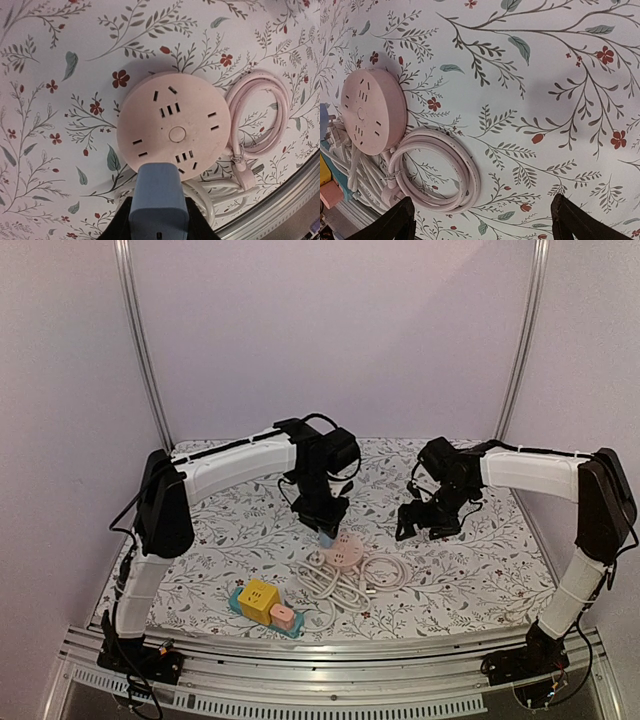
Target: Insert the plug
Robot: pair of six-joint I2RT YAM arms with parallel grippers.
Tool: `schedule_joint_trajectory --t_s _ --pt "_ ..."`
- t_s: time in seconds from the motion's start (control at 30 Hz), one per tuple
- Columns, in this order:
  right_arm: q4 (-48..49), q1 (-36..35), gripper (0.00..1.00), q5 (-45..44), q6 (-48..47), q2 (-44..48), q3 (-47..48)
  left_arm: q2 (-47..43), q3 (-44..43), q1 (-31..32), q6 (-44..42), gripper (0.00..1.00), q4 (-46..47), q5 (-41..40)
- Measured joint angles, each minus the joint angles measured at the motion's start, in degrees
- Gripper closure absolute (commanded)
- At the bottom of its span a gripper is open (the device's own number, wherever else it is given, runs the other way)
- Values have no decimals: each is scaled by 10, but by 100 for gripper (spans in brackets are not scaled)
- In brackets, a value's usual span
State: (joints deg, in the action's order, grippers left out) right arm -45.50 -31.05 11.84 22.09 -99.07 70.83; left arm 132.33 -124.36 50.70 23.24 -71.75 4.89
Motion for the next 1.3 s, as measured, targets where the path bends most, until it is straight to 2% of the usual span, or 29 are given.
schedule_joint_trajectory --t_s 0.33,0.77,1.3 --pt "0 2 8 -8 -3 0 -1 19 0 -2 10 100 7 -9" --pt "-1 4 2 -20 -3 0 -13 23 0 -3 24 100 16 -25" --pt "-1 4 1 -23 -4 0 -13 27 3 -5 54 100 27 -27"
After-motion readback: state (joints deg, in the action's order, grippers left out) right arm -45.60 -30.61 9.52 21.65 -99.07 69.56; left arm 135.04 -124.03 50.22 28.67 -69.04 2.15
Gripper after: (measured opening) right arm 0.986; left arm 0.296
